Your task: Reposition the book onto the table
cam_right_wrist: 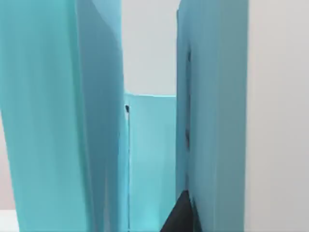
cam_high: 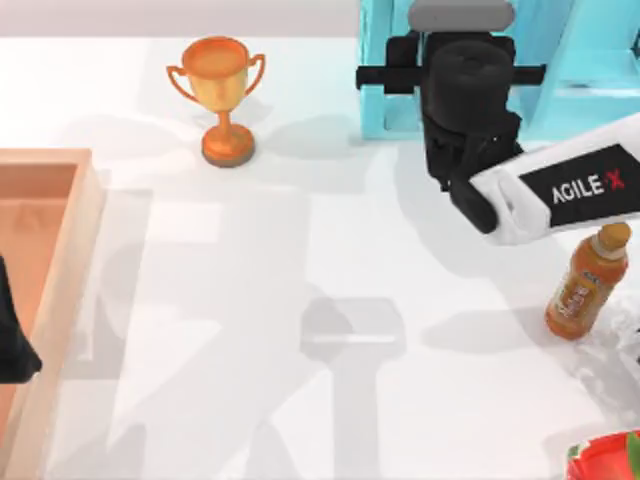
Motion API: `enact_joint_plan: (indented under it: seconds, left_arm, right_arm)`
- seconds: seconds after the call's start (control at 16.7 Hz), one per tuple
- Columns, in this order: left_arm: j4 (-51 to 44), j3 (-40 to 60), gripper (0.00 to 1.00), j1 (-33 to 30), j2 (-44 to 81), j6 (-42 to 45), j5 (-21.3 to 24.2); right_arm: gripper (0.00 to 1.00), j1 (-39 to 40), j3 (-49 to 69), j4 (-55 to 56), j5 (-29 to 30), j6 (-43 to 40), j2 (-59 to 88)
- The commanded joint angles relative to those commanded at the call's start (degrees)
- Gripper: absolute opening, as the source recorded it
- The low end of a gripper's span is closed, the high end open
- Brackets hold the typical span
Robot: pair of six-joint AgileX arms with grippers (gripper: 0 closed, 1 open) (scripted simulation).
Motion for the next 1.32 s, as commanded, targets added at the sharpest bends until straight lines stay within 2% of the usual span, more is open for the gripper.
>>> enact_joint_plan:
  seconds: [0.36,0.6,1.08,1.32]
  left_arm:
    - [0.0,0.0,1.00,0.0,0.0,0.0,0.0]
    - [0.0,0.0,1.00,0.0,0.0,0.0,0.0]
    - [0.0,0.0,1.00,0.0,0.0,0.0,0.0]
    - [0.0,0.0,1.00,0.0,0.0,0.0,0.0]
  right_arm:
    - [0.00,5.4,-13.0,-8.7,5.1,0.2,-28.0]
    - [0.00,9.3,-20.9,-14.5,8.8,0.3,-39.1]
    - [0.00,10.8,-22.7,-16.1,9.8,-0.3,-40.2]
    - [0.00,17.1,-22.6,-16.9,11.2,-9.0,-35.5]
